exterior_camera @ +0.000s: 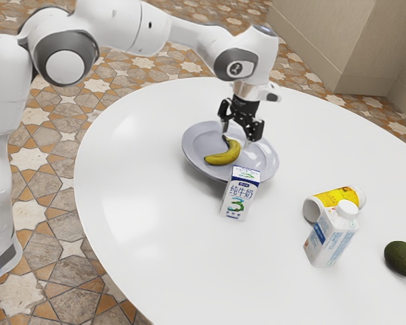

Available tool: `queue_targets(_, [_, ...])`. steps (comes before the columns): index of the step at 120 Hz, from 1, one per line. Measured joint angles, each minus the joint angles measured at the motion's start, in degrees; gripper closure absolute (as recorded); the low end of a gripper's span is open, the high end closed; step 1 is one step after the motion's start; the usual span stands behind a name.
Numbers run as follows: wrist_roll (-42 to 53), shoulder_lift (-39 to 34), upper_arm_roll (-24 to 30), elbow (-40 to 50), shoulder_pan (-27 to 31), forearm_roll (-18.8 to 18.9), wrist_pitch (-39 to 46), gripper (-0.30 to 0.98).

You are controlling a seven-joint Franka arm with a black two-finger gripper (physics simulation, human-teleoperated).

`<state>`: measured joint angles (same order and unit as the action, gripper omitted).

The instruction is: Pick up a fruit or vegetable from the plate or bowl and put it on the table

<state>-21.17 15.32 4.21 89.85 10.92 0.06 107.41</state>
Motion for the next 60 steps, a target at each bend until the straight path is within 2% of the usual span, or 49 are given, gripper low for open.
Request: queue_targets(60, [-3.3, 3.7, -0.2, 0.0, 0.0, -0.1, 2.0, 0.0])
